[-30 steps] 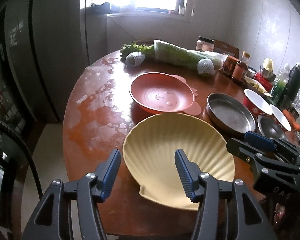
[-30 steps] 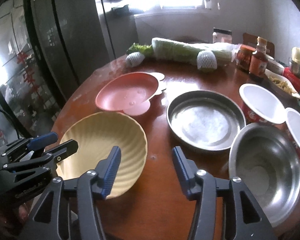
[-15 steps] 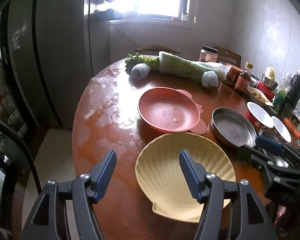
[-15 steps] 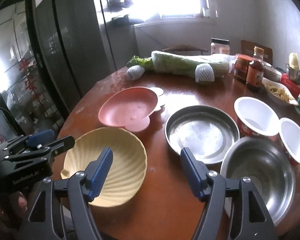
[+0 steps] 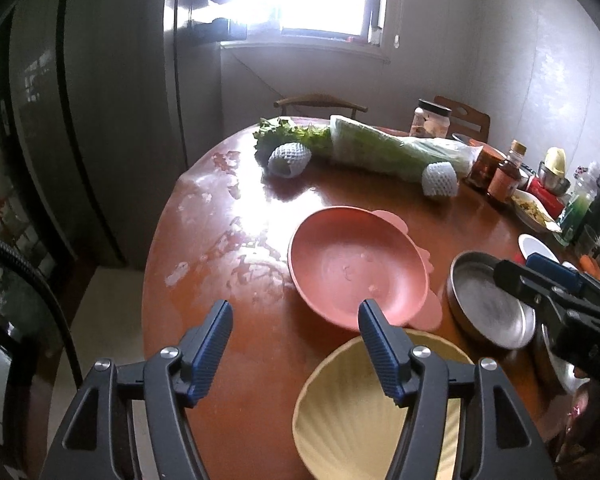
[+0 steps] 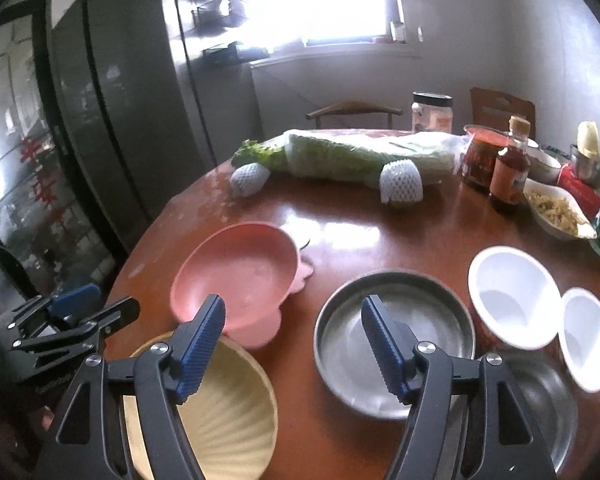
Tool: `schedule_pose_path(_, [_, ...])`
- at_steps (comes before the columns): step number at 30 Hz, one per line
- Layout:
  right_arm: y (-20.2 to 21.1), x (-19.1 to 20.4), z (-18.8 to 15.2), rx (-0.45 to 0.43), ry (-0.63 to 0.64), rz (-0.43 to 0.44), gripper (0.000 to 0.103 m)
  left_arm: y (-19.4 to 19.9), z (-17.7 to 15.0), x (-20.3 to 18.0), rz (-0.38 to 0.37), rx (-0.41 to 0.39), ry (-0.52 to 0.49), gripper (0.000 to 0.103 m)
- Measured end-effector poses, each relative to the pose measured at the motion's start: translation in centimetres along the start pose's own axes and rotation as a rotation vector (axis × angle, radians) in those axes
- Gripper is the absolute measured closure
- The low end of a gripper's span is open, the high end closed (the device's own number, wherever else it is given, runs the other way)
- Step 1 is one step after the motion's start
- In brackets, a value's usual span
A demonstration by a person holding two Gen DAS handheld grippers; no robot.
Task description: Organize plates and bowls
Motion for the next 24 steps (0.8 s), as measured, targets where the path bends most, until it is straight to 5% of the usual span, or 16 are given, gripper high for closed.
schedule_pose_path(18, [-9.8, -0.8, 0.8, 0.165, -0.025, -0.065, 0.031, -7.4, 1.7, -0.2, -0.059, 0.14, 0.022, 0.038])
schedule_pose_path(24, [-11.0, -0.8, 0.5, 0.194, -0.025, -0.067, 0.039, -8.5, 1.6, -0.9, -0.075, 0.166, 0.016, 0.039])
Point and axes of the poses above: each gripper's, at about its wrist camera, not at the fingertips, and y roughly against the way its jaws point, x to its left, z to its top, the point moved 7 cm from there along -y, roughly the way its jaws point, and after that the axes turned 4 degrees about z, right-handed, at the moved point
